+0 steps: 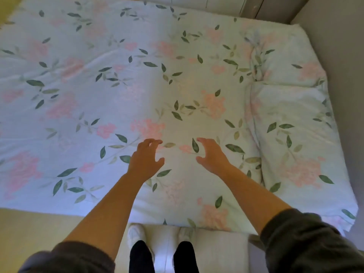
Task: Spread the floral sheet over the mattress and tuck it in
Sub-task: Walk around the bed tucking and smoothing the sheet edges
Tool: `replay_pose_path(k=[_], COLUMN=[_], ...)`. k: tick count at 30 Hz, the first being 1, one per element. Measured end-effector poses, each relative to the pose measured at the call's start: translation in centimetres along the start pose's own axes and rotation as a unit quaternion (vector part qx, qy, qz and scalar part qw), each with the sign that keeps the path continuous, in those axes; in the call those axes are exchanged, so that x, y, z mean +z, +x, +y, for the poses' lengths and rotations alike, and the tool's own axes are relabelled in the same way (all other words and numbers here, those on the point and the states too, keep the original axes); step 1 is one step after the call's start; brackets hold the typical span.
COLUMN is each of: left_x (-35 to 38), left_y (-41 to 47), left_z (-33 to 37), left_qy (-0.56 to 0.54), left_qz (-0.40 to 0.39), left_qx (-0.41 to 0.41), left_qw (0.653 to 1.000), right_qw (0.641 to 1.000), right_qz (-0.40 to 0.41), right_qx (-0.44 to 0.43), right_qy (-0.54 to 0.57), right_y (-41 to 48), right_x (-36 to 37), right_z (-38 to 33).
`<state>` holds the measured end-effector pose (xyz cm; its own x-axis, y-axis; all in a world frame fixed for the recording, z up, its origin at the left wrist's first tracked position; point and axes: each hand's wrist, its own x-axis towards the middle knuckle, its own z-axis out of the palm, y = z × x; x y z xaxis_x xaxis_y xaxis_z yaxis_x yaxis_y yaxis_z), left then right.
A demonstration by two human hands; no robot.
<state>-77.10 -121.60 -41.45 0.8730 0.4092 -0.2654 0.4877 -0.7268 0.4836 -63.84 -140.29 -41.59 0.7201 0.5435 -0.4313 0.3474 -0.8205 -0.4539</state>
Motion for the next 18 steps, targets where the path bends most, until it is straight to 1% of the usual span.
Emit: replay_pose_path(k=[2,4,7,10,13,14,16,18], left_x=[3.9,8.4,14.0,19.0,23.3,24.2,24.3,23.2], left_y=[1.3,2.5,4.0,4.8,3.6,2.7,1.1,1.1], left_z=[-3.8,-7.3,-9.6,-10.6,-11.5,-11.4,-10.6,-9.8], left_qy=[0.064,0.115,0.183,0.250,0.232,0.239,0.244,0.229], left_qz=[-0.081,-0.130,-0.157,-0.155,-0.209,-0.232,-0.271,-0.339], left_qx=[-0.028,-0.035,-0.002,0.046,0.042,0.039,0.041,0.045], left_qw=[0.994,0.984,0.971,0.955,0.949,0.942,0.930,0.912], right_qw=[0.997,0.992,0.984,0.977,0.974,0.972,0.968,0.959], right_qz=[-0.056,-0.080,-0.102,-0.120,-0.146,-0.156,-0.182,-0.237], right_qx=[0.019,0.046,0.074,0.086,0.102,0.101,0.084,0.062], right_qy=[-0.051,-0.084,-0.126,-0.152,-0.137,-0.142,-0.150,-0.142], right_y=[2.2,4.4,6.8,7.9,7.0,6.0,3.8,2.3], right_x=[4.9,9.6,14.5,18.0,20.6,21.2,21.6,21.6], right_z=[2.3,5.1,8.8,12.3,14.9,15.3,15.6,15.6])
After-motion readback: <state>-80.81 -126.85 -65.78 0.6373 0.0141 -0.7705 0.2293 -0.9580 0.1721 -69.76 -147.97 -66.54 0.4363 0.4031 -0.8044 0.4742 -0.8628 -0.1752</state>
